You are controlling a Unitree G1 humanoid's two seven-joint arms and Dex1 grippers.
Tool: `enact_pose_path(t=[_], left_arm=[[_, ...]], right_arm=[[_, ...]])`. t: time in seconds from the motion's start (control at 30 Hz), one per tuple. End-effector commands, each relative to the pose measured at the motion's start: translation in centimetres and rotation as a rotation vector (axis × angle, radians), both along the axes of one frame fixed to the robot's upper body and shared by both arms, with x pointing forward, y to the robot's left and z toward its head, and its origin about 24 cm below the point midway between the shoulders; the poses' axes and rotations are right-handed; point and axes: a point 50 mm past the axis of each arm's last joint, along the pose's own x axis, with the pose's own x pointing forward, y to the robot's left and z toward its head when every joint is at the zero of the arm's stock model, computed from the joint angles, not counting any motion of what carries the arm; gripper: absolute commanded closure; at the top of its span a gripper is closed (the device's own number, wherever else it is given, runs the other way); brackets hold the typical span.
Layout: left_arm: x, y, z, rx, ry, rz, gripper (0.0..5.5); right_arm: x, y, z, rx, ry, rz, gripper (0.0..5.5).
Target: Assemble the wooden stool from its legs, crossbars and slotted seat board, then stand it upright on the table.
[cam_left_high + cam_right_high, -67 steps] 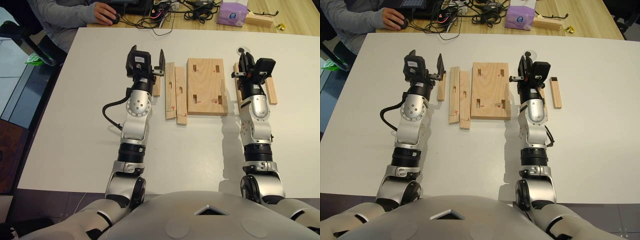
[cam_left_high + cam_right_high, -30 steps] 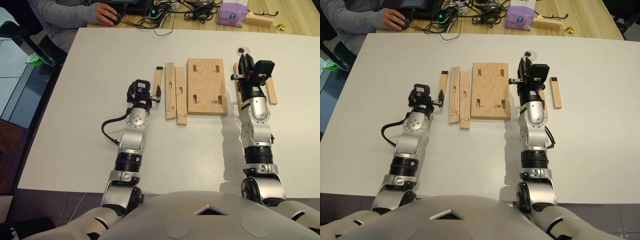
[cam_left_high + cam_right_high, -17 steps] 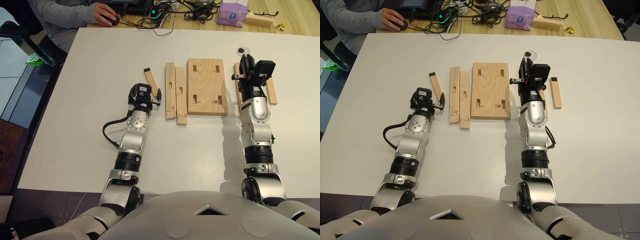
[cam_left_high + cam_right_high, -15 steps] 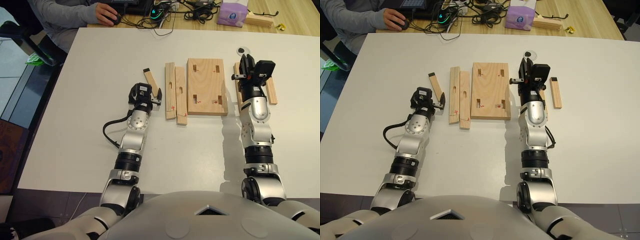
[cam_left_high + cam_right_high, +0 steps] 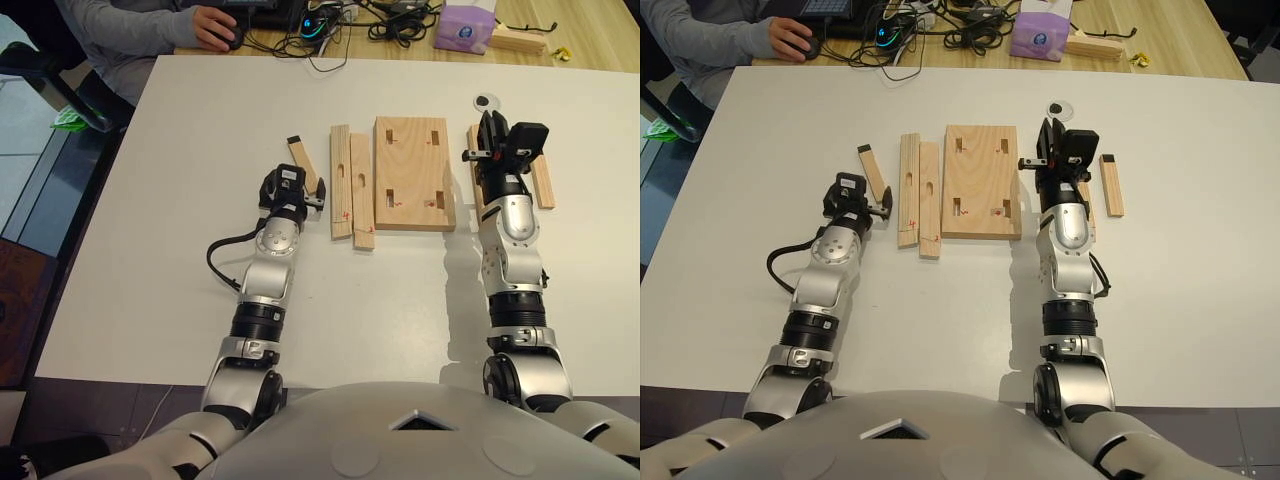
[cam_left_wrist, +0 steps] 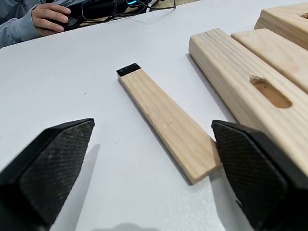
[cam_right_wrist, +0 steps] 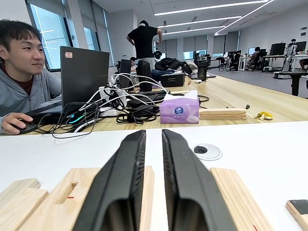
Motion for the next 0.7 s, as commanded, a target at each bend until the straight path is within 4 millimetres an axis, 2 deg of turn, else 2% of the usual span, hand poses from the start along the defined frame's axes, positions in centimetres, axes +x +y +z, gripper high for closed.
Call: enact_pose_path(t=[0.03, 0.17, 0.3, 0.5, 0.6, 0.7], left_arm=[[0.3, 0.2, -0.1, 0.044, 0.037, -0.008, 0.98], [0.4, 0.4, 0.2, 0.040, 0.059, -0.002, 0.98], [0.6, -0.6, 0.8, -0.064, 0.082, -0.020, 0.98], [0.1, -1.2, 0.6, -0.192, 0.165, -0.031, 0.98], [-0.2, -0.6, -0.5, -0.146, 0.210, -0.008, 0.98], [-1.2, 1.3, -3.0, -0.094, 0.284, 0.061, 0.98]], right_arm=[[0.2, 0.0, 0.2, -0.009, -0.002, -0.002, 4.89], [0.2, 0.0, 0.1, -0.009, 0.001, -0.008, 4.89], [0.1, 0.0, 0.0, -0.009, 0.005, -0.014, 4.89], [0.1, 0.1, -0.1, -0.010, 0.010, -0.021, 4.89], [0.0, 0.1, -0.2, -0.011, 0.011, -0.024, 4.89], [0.1, 0.1, -0.2, -0.011, 0.009, -0.025, 4.89]])
